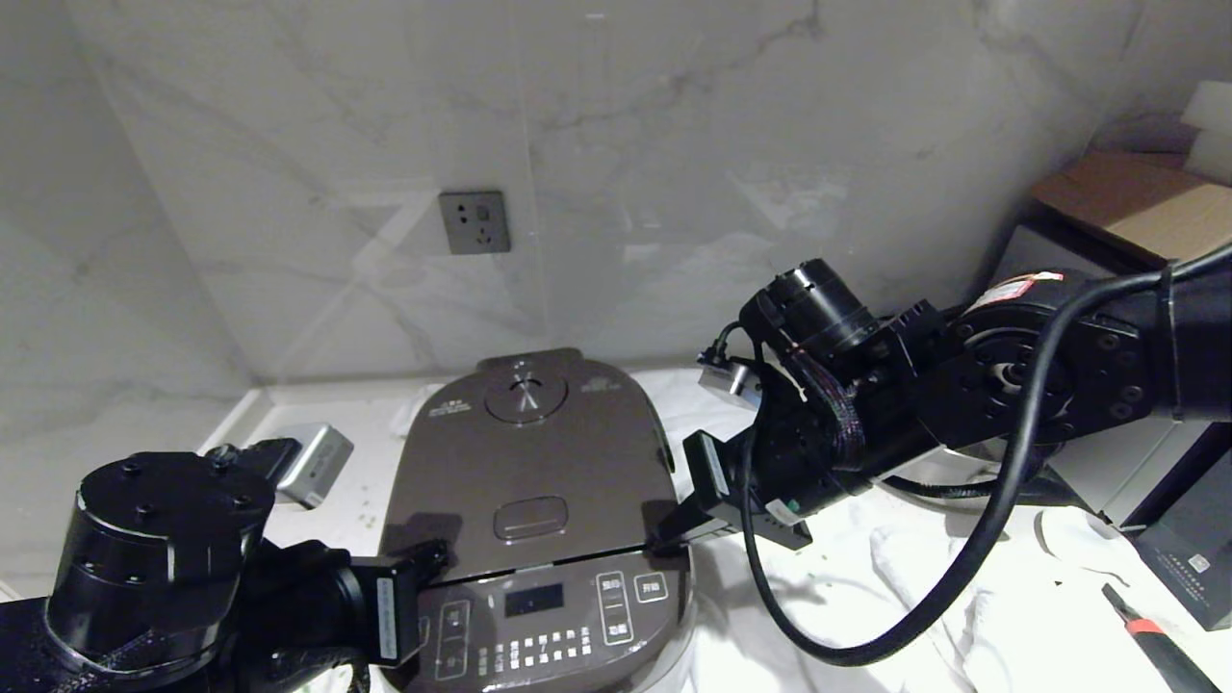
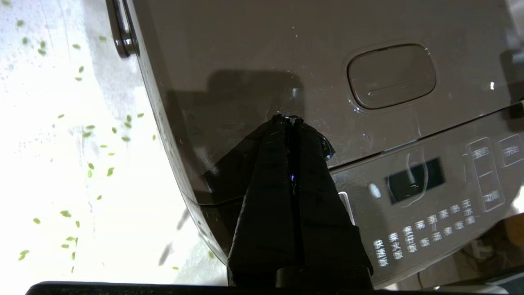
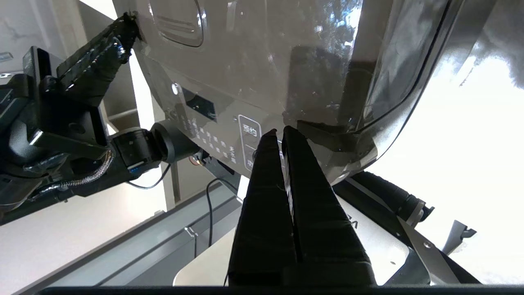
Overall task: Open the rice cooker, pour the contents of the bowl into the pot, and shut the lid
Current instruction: Close the rice cooker
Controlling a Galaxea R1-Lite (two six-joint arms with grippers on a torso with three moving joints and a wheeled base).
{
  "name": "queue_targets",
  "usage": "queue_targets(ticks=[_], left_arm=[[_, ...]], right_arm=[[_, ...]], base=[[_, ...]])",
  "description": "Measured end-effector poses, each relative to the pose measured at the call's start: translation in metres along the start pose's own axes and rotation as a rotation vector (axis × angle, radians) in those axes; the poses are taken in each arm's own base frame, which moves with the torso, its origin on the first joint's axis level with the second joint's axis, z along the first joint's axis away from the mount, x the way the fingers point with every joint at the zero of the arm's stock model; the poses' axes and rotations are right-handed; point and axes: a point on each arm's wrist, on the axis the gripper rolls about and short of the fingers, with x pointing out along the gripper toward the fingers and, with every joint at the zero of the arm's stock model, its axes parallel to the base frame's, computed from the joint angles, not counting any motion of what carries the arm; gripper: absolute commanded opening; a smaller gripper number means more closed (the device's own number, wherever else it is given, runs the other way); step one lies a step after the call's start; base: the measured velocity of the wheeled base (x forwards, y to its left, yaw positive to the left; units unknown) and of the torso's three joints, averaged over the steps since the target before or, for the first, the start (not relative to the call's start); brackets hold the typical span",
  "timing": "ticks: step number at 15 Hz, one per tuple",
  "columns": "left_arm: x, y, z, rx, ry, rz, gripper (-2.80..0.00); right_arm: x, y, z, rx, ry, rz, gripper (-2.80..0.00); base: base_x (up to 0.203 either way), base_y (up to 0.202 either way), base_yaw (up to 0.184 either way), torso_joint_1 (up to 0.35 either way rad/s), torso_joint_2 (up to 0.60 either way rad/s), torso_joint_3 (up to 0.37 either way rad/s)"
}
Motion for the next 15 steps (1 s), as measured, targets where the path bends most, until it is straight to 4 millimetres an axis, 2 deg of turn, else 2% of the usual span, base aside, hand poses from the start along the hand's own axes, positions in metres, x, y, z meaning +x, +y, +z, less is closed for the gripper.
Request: queue_targets(ticks=[15], left_arm=[[0.0046, -0.0033, -0.0007, 0.009, 0.016, -0.003, -2.8]], right_arm=[[0.0041, -0.0064, 0.0001, 0.002, -0.008, 0.0, -2.8]], base=[[0.0, 0.0, 0.0, 0.0, 0.0, 0.0]])
